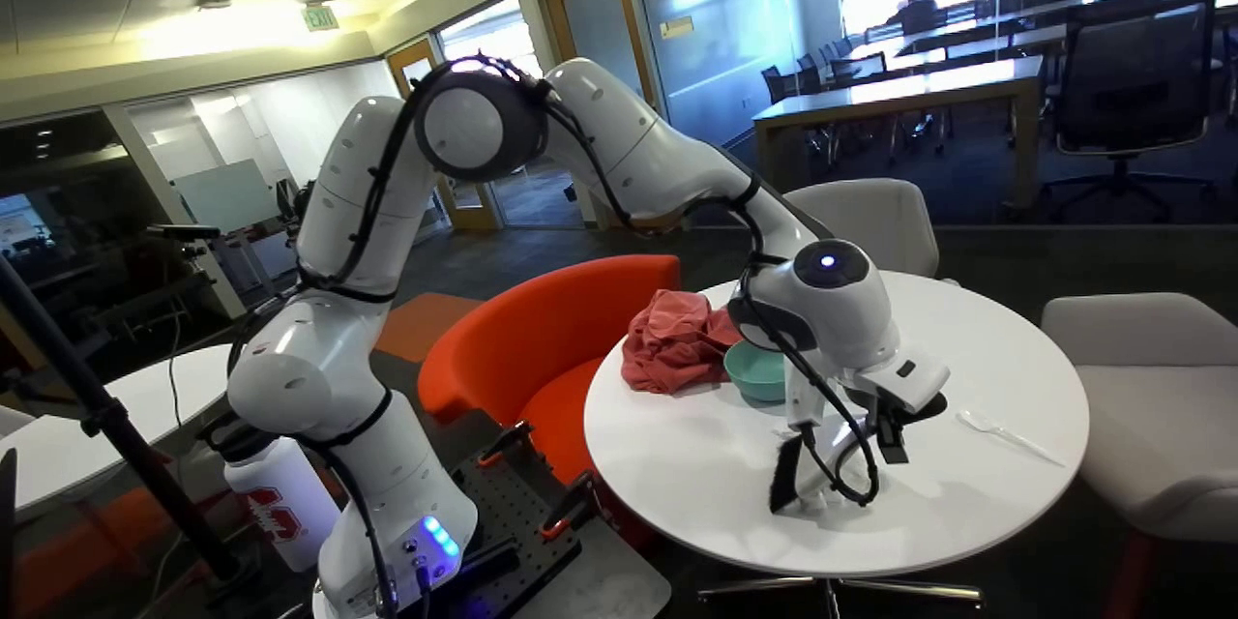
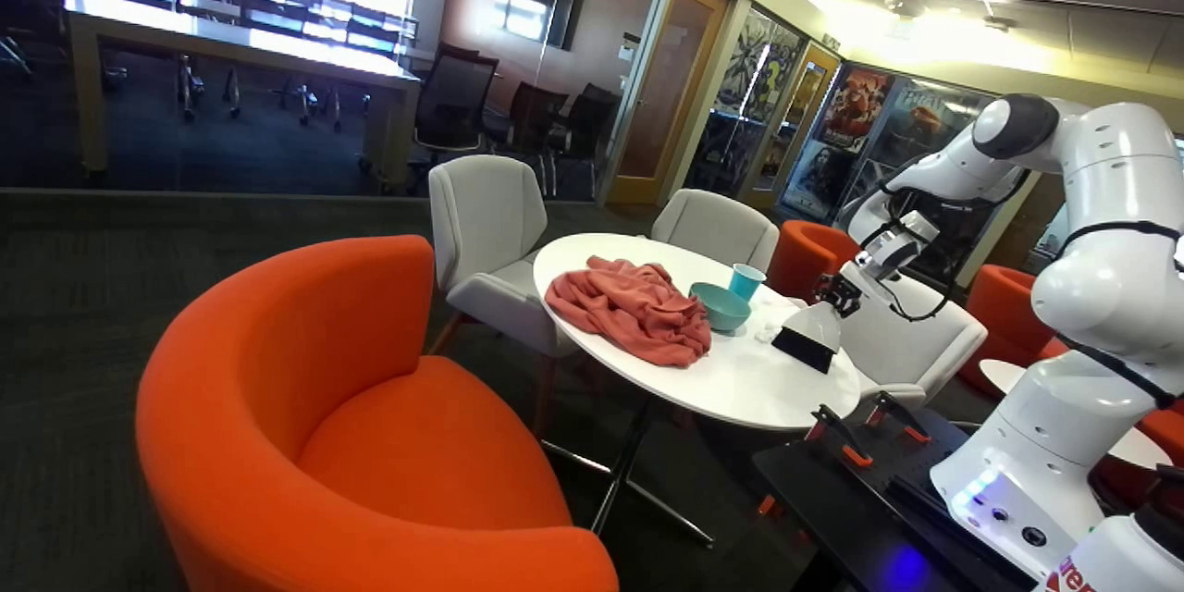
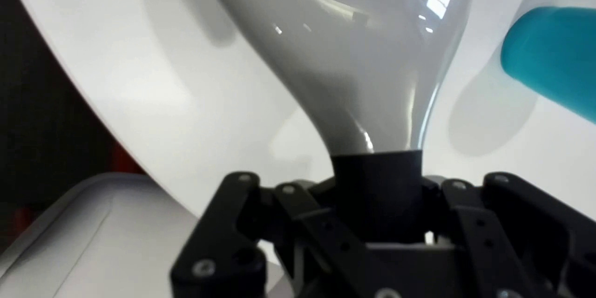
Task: Use the brush to sweep the white objects on the table
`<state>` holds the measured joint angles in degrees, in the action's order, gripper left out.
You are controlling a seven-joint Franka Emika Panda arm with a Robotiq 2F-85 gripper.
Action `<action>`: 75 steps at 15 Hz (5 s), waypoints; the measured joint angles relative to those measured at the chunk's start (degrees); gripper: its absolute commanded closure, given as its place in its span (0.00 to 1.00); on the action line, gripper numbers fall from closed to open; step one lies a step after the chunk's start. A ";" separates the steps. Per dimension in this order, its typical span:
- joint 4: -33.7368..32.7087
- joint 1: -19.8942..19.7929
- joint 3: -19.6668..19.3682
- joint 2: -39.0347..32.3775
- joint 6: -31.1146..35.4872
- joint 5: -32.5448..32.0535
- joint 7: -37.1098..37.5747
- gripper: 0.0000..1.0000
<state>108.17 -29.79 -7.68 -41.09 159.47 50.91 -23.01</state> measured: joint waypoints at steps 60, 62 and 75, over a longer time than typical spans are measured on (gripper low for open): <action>-13.79 1.40 0.23 -8.50 -14.31 -10.89 29.42 1.00; -14.30 1.88 -0.18 -9.06 -14.31 -11.43 31.66 1.00; -15.09 4.14 -10.03 -9.78 -13.82 -21.81 46.92 1.00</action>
<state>93.08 -25.65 -17.71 -50.88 145.65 29.11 23.91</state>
